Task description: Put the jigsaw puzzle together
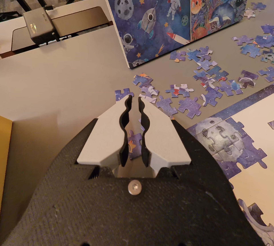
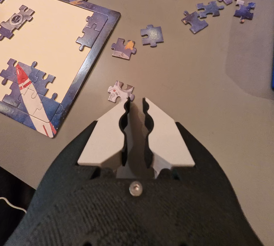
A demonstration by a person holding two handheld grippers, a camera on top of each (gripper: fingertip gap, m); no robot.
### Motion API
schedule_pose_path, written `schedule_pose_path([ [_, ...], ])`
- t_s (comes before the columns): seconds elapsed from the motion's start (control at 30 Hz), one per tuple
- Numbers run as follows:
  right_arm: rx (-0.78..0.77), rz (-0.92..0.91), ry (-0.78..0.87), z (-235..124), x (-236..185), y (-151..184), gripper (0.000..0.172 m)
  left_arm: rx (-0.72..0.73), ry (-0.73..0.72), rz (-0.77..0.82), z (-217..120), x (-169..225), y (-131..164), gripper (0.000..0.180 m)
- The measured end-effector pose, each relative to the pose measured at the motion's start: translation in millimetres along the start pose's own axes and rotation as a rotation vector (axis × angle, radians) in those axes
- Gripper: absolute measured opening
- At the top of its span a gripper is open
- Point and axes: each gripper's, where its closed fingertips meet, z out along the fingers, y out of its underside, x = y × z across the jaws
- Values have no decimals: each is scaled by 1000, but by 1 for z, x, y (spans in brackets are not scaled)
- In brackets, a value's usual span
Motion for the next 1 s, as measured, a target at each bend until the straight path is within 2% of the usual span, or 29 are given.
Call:
schedule_pose_path([
  [0.3,-22,-26,-83,-2,-11,5,45,-1,0,3,0,0,0,7],
  [0.73,-30,-37,-30,-1,-2,6,33,1,1,0,0,0,0,7],
  [1.0,-23,-39,-110,1,-18,2,42,-1,-1,0,0,0,0,7],
])
